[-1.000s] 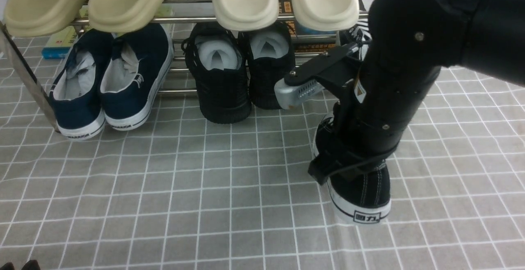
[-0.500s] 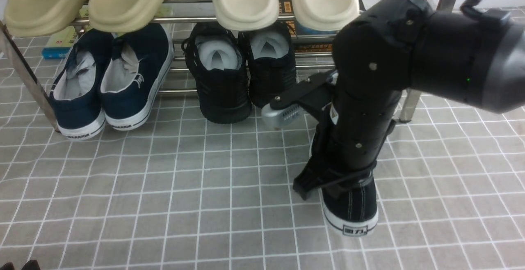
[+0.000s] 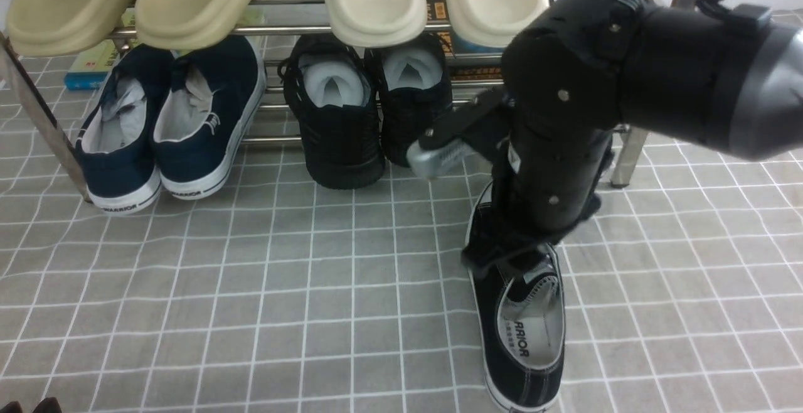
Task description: Take the shoes off the shelf with your hand from the grey coffee tablecloth.
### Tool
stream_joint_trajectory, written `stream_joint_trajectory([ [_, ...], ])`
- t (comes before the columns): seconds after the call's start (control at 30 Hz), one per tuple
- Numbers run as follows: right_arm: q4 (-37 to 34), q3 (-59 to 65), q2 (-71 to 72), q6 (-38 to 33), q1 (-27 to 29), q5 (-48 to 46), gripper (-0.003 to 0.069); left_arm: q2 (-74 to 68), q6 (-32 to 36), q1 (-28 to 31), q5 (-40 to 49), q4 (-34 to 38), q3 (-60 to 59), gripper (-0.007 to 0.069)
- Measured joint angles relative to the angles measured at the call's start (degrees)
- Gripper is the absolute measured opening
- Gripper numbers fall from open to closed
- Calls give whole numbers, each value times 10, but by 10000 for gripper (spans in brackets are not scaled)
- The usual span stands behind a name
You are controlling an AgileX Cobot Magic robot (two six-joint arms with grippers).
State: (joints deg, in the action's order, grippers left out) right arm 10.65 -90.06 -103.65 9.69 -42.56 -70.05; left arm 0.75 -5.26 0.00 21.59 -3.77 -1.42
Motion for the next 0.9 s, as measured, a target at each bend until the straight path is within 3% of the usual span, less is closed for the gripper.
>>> stream_joint_trajectory([
  [0.17, 64, -11, 0, 50, 42, 26, 424, 0, 0, 0, 0, 0, 0, 240],
  [0.47, 80, -12, 0, 76, 119, 155, 427, 0, 0, 0, 0, 0, 0, 240],
  [0.9, 105, -12, -60, 76, 132, 229, 427, 0, 0, 0, 0, -1, 0, 240],
])
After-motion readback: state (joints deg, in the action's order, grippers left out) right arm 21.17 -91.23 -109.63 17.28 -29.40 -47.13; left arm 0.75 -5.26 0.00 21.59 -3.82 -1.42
